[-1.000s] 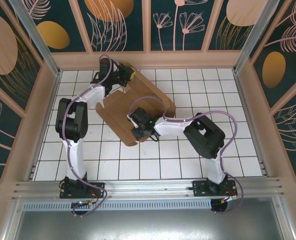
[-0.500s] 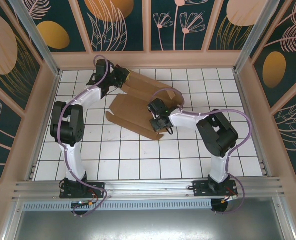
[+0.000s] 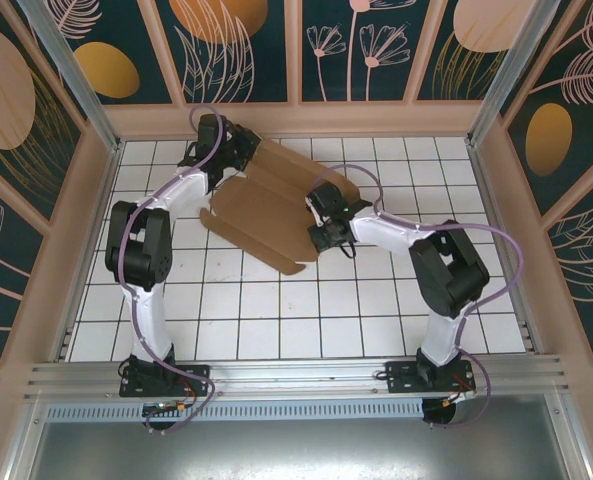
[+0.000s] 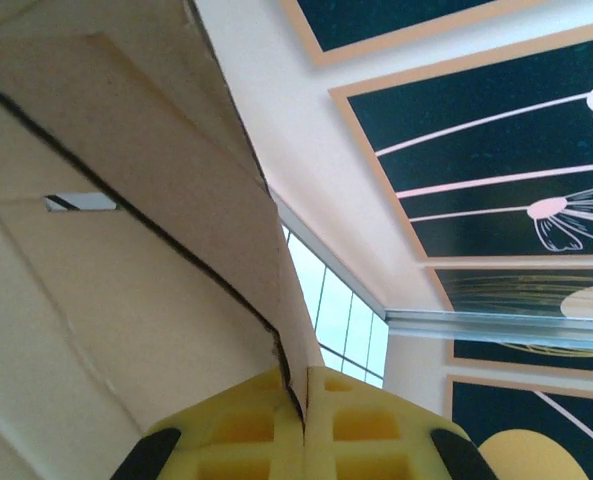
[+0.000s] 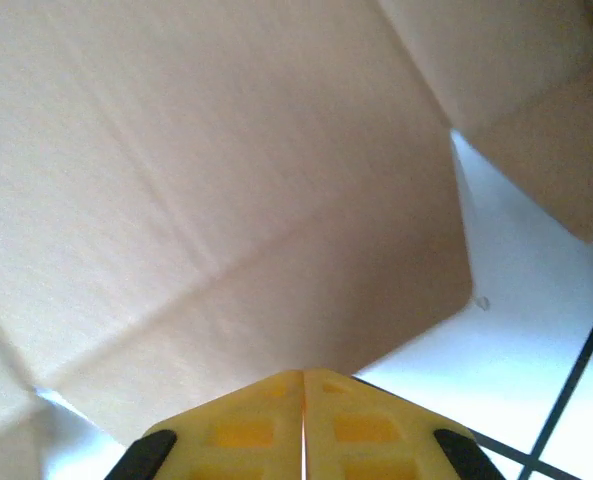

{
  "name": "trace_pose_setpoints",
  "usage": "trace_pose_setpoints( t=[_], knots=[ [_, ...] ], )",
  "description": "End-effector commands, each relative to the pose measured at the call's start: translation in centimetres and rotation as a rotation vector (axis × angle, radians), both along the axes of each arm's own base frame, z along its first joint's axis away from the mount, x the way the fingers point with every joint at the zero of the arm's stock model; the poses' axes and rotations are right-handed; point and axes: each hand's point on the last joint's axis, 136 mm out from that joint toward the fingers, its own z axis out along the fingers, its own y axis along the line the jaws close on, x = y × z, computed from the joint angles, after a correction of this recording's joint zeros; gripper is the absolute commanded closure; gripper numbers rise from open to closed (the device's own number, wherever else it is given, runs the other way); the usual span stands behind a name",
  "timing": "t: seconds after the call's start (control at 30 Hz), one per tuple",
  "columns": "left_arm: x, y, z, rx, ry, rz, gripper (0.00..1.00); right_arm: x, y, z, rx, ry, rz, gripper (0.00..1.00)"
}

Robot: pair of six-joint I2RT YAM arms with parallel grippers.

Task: Fold the paper box

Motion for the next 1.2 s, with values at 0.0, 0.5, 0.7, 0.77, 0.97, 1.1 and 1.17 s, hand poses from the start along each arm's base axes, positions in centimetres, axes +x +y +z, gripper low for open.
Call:
trace_pose_setpoints(
  t=[0.0, 0.5, 0.7, 0.77, 0.97, 1.1, 1.17],
  knots=[
    [0.8, -0.5, -1.3, 0.056, 0.001, 0.01, 1.0, 0.5, 5.1, 4.3, 0.181, -0.067, 0.024, 0.9],
    [-2.4, 1.9, -1.5, 0.089, 0.097, 0.174, 1.0, -1.0, 16.5, -2.7, 0.128, 0.027, 0.168, 0.75],
    [-4.9, 3.1, -1.2, 0.058, 0.069, 0.211, 1.0, -4.1, 11.7, -5.5, 0.016, 0.042, 0.17, 0.81],
    [-5.7, 3.7, -1.0, 0.051, 0.058, 0.234, 1.0, -5.0, 9.8, -6.1, -0.022, 0.041, 0.18, 0.81],
    [-7.4, 5.2, -0.5, 0.059, 0.047, 0.298, 1.0, -5.9, 5.0, -6.5, -0.099, 0.03, 0.197, 0.82],
    [-8.1, 5.0, -1.1, 0.062, 0.057, 0.319, 1.0, -5.1, 5.1, -3.9, -0.023, 0.006, 0.208, 0.82],
    [-8.2, 4.6, -1.1, 0.082, 0.045, 0.315, 1.0, -4.6, 6.0, -1.4, 0.08, -0.014, 0.201, 0.81]
  ],
)
